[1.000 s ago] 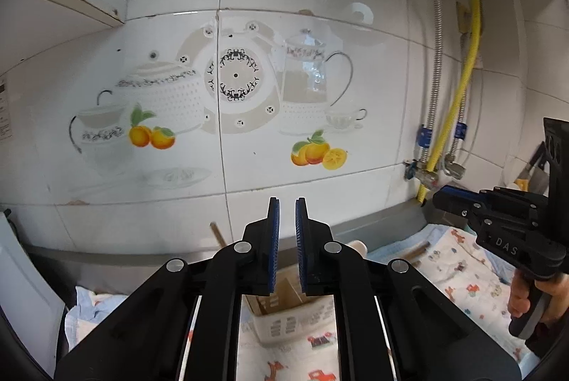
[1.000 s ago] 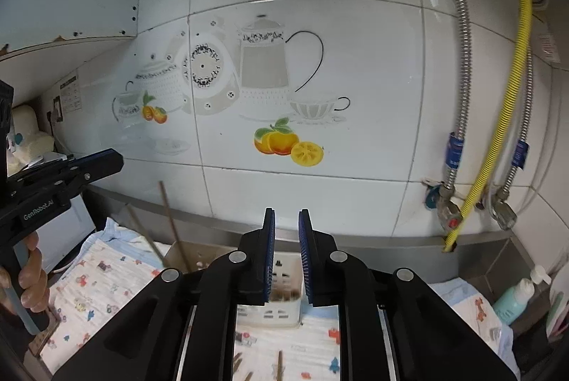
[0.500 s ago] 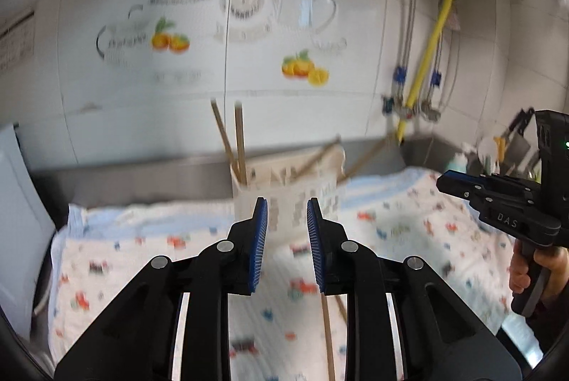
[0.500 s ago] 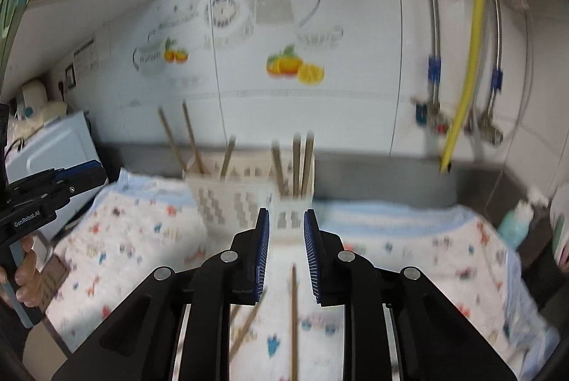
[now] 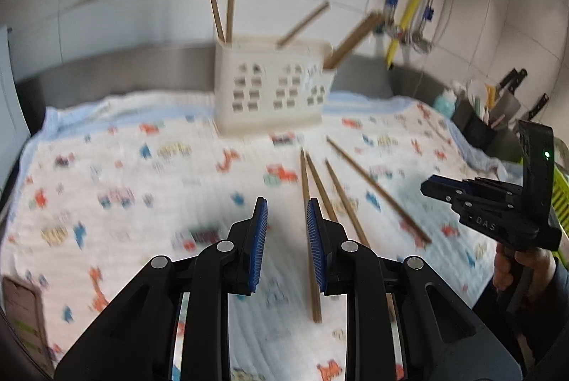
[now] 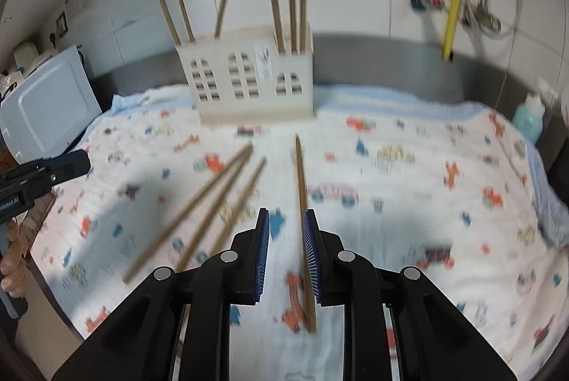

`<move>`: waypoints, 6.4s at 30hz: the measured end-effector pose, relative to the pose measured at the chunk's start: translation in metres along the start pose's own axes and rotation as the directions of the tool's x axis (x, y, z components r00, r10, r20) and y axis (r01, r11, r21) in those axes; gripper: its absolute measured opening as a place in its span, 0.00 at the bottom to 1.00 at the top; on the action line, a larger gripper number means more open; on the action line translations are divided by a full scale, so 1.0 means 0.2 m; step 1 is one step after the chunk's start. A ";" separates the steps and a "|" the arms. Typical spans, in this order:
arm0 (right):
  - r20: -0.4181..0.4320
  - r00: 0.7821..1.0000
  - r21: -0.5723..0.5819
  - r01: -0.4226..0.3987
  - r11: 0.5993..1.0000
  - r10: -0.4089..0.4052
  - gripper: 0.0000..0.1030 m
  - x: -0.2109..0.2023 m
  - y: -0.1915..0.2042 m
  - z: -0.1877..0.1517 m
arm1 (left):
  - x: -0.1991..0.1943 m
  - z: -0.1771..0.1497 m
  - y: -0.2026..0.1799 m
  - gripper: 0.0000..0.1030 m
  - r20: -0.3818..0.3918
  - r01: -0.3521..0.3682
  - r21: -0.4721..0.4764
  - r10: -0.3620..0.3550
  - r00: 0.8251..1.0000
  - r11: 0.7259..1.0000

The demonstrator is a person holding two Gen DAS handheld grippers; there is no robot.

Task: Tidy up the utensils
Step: 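Move both open tools back down to the chopsticks on the cloth, then close the left tool on one chopstick while the right tool grasps another, then lift the held chopsticks with both tools and carry them above the holder, then lower the left tool's chopstick into the holder and open while the right tool releases its chopstick, then move both open tools back down toward the last chopsticks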

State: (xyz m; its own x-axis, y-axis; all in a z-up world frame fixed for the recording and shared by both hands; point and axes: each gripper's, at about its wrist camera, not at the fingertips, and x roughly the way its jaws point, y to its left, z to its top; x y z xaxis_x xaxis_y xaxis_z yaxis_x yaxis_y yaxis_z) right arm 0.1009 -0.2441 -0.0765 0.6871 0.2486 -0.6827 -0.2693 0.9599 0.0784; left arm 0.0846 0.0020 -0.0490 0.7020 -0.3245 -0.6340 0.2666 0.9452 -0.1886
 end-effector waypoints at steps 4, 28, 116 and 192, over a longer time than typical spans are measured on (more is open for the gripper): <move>-0.036 0.999 0.011 0.010 1.000 -0.009 0.19 0.04 -0.03 -0.07 | 0.05 -0.09 -0.01 0.32 -0.047 0.020 -0.017 -0.020 0.999 1.000; -0.118 0.993 -0.006 0.028 1.000 -0.029 0.10 0.17 -0.06 -0.20 | 0.25 -0.25 -0.10 0.31 -0.132 0.031 0.011 -0.029 0.991 0.999; 0.372 0.927 -0.138 0.004 0.990 0.049 0.06 -0.42 0.15 1.34 | -0.18 0.78 -0.04 0.06 0.225 -0.009 0.129 -0.020 0.974 0.992; 0.233 0.966 -0.109 -0.093 0.990 0.116 0.14 -0.27 0.09 0.65 | -0.11 0.64 0.02 0.43 0.262 -0.120 0.036 0.106 0.959 0.992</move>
State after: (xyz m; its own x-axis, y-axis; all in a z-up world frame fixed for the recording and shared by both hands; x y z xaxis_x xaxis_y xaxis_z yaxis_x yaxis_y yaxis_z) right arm 0.1465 -0.2227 0.0567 0.7892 0.3816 -0.4811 -0.4036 0.9128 0.0620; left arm 0.1542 0.0085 0.0607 0.8747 -0.2203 -0.4318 0.2043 0.9753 -0.0838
